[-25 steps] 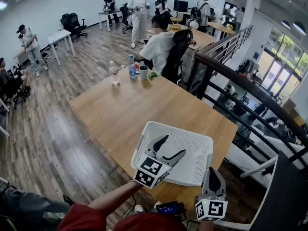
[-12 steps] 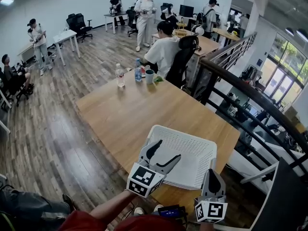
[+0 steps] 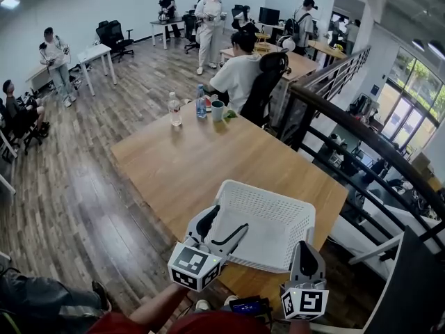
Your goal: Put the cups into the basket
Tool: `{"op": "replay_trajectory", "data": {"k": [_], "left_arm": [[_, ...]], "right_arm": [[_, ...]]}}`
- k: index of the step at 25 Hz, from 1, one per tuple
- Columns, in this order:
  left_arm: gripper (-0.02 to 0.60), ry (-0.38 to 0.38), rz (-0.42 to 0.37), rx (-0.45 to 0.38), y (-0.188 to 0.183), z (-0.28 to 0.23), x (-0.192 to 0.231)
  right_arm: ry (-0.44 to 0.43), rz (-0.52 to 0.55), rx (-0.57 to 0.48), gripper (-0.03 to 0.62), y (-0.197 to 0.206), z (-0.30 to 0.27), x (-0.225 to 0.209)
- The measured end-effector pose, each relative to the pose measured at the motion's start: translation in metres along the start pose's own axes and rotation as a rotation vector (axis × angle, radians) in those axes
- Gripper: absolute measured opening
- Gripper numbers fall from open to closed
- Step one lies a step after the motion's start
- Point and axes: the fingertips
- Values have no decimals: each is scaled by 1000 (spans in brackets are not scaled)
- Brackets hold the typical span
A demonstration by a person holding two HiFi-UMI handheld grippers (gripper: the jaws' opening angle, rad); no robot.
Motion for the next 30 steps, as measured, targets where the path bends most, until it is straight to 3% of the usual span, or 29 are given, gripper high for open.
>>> {"op": "replay_trajectory", "data": {"k": [10, 18, 30], "left_arm": [[334, -16, -68, -71, -2, 25, -4], [284, -30, -30, -107, -4, 37, -1], [192, -114, -19, -109, 1, 58, 26]], "right_arm": [[-7, 0, -1, 12, -15, -3, 7], [-18, -4, -5, 12, -15, -4, 11], [-41, -3, -5, 12, -11, -7, 23]]}}
Point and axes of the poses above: the fingertips, and each gripper's own axes: z backward along the fingers, x to its left, y out of its underside, and after that the axes turned 15 degrees about z, right-handed
